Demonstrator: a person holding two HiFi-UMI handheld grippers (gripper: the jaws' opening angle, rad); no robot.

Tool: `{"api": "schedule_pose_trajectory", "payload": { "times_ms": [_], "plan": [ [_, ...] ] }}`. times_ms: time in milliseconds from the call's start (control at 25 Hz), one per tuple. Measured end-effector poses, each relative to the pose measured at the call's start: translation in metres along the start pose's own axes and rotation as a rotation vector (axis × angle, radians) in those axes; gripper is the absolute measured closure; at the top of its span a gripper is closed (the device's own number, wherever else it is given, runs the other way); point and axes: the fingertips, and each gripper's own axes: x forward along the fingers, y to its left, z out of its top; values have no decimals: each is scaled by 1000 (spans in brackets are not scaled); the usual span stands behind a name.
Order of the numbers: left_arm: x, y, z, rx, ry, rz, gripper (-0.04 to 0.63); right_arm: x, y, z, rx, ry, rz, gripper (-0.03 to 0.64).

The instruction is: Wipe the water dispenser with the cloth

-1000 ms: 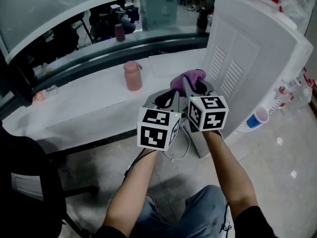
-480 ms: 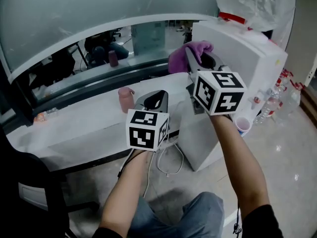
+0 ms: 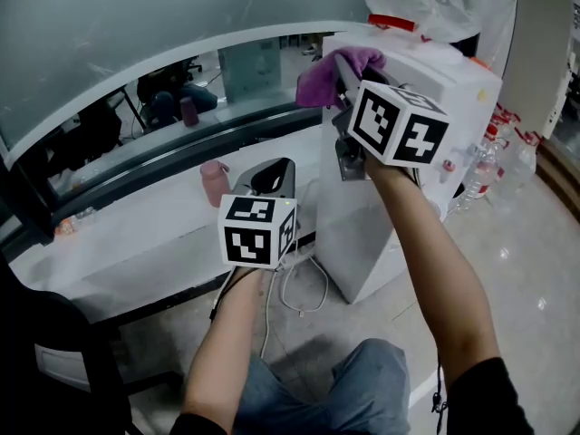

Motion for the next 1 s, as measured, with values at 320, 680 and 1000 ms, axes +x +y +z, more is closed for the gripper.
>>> {"api": "schedule_pose_trajectory", "payload": {
  "times_ms": [320, 680, 1000],
  "plan": [
    [-4, -7, -14, -2, 23, 4, 568, -14, -11, -34, 59, 44, -36, 574],
    [-5, -13, -41, -5, 49, 2, 568, -35, -20, -97, 117, 102, -75, 574],
    [-8, -15, -62, -14, 73, 5, 568, -55, -24, -161, 180, 181, -105, 574]
  ]
}}
